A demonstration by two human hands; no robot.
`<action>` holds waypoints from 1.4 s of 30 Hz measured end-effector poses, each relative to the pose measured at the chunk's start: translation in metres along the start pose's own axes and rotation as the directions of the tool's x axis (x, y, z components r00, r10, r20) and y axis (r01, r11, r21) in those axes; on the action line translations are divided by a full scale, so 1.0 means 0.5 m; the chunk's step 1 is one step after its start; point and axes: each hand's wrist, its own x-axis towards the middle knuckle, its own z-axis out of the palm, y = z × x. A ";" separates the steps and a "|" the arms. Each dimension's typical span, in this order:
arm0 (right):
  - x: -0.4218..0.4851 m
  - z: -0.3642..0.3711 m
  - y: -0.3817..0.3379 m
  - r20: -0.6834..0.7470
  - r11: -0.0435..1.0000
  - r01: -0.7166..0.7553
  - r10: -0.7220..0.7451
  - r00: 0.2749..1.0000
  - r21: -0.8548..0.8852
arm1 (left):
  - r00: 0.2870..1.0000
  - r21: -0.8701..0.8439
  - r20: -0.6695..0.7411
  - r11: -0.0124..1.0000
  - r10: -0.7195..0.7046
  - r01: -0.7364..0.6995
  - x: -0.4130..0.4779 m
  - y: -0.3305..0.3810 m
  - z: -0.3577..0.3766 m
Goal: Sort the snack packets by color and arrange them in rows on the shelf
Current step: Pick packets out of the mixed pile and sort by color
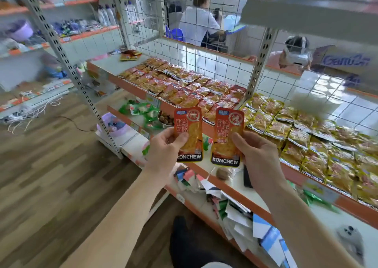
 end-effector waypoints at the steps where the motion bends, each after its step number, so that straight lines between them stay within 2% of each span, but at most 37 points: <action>1: 0.015 0.017 0.002 0.007 1.000 0.003 -0.002 1.000 -0.022 | 1.000 -0.004 -0.019 1.000 0.002 -0.002 0.020 0.002 -0.013; 9: 0.169 0.187 0.020 0.078 0.990 0.002 0.009 0.997 -0.139 | 0.999 -0.044 -0.036 0.998 -0.040 0.038 0.204 0.034 -0.146; 12: 0.222 0.261 0.028 0.070 0.986 -0.003 0.015 0.997 -0.165 | 0.999 0.005 -0.039 1.000 -0.030 0.031 0.280 0.054 -0.191; 20: 0.335 0.436 0.028 0.046 0.985 -0.027 0.035 0.998 -0.172 | 1.000 0.130 -0.017 0.991 0.006 -0.003 0.460 0.114 -0.296; 32: 0.450 0.587 0.091 0.052 0.990 -0.051 0.059 0.997 -0.133 | 0.991 0.143 -0.130 0.990 0.039 -0.020 0.638 0.085 -0.402; 35: 0.485 0.606 0.094 0.001 0.988 -0.076 0.077 0.997 -0.131 | 0.990 0.114 -0.129 0.993 0.050 -0.036 0.693 0.070 -0.402; 42: 0.575 0.646 0.106 -0.185 0.972 -0.026 -0.018 0.983 -0.233 | 0.998 0.188 0.048 0.981 0.031 -0.040 0.867 0.055 -0.408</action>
